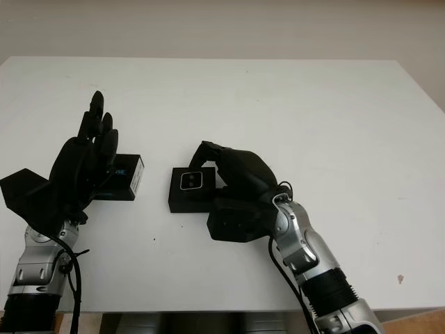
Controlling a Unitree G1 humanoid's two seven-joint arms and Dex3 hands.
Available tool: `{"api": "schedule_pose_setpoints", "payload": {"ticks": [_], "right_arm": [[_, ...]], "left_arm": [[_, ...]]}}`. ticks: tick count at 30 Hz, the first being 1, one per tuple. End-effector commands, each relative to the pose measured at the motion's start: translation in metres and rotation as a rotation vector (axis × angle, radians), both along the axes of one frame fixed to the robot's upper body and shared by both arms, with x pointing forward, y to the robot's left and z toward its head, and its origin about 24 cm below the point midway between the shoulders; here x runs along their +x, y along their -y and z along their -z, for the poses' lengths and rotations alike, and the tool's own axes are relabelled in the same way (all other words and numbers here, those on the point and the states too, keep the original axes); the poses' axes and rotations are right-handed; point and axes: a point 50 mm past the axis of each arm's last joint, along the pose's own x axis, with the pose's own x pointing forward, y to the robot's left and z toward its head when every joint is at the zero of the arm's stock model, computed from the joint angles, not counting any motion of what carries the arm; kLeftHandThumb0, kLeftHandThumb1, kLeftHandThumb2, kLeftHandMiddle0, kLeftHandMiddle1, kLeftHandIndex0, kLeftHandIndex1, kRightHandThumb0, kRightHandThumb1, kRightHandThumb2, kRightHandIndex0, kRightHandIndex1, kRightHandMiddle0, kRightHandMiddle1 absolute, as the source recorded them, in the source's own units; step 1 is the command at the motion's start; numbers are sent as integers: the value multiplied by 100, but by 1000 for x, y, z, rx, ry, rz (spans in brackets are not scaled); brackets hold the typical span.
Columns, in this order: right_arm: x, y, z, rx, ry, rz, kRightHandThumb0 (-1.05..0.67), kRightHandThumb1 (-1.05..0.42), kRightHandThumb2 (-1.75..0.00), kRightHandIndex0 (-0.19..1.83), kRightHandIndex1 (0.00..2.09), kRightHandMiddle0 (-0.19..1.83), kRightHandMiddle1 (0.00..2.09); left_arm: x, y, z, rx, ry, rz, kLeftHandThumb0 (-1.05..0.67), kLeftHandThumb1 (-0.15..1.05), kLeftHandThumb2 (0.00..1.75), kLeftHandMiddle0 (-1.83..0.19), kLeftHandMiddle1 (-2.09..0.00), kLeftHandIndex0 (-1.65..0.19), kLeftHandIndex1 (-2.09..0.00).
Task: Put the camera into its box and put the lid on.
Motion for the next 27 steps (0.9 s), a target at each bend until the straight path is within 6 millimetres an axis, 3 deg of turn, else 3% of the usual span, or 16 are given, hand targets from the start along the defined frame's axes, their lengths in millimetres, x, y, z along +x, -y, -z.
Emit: {"api": "schedule_pose_setpoints", "payload": {"ticks": [1,4,7,17,23,27], "right_arm": [[-2,-1,-1,4,-11,-5,-74,-100,-5,4,2,18,46],[-3,-1,-2,10,-12,-5,-75,-99,-5,-4,2,20,25],[-4,0,-4,15,-8,-10,-77,-99,-5,-8,2,18,19],[-5,1,-7,13,-9,-12,-81,-96,-5,-18,0,5,7],[-5,5,-17,14,5,0,-87,-97,-5,-19,0,-17,0],[-3,8,-27,53,54,9,-88,-99,-6,-19,0,-19,0]], "left_arm": [[-1,-2,-1,1,6,-1,-86,105,50,19,0,19,0],[-1,-2,-1,-1,4,-3,-86,105,50,19,0,19,0],[-1,-2,-1,-2,2,1,-87,105,50,19,0,19,0],[-1,-3,-1,-1,2,-1,-86,105,49,19,0,19,0],[-1,-4,-2,7,7,-2,-87,105,50,19,0,19,0],[-1,-4,-2,8,8,-5,-86,105,50,19,0,19,0]]}}
